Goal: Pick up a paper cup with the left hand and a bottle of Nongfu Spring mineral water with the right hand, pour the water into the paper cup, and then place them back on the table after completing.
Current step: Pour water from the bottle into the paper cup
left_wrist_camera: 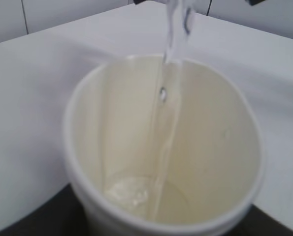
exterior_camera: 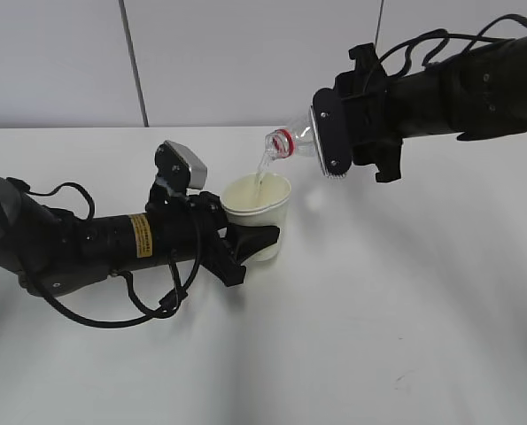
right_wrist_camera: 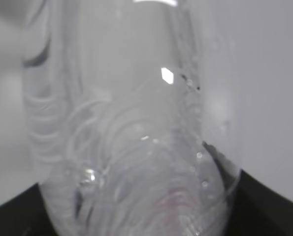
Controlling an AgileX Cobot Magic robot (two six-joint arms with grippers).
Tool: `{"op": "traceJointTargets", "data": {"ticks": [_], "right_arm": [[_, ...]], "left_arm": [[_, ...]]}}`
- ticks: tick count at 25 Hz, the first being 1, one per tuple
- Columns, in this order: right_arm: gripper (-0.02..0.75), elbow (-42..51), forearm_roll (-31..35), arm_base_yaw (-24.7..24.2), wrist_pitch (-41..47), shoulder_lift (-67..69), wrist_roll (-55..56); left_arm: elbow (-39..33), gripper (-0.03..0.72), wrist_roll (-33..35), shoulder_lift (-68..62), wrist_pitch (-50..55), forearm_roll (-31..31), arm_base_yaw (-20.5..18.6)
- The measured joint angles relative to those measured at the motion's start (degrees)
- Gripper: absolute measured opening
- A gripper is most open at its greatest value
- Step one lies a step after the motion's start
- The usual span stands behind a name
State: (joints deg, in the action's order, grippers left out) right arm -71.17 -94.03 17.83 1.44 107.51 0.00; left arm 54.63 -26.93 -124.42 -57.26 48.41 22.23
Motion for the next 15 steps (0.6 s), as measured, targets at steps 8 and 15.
{"op": "traceJointTargets", "data": {"ticks": [8,15], "right_arm": [[0.486,0.0,0.0,0.0,1.3,0.0,0.0],[0.486,0.0,-1.3,0.0,2.2,0.0,0.0]], "left_arm": [[0.0,0.364,0.0,0.0,0.2,0.0,0.0],[0.0,0.364,0.0,0.0,0.4,0.0,0.0]]}}
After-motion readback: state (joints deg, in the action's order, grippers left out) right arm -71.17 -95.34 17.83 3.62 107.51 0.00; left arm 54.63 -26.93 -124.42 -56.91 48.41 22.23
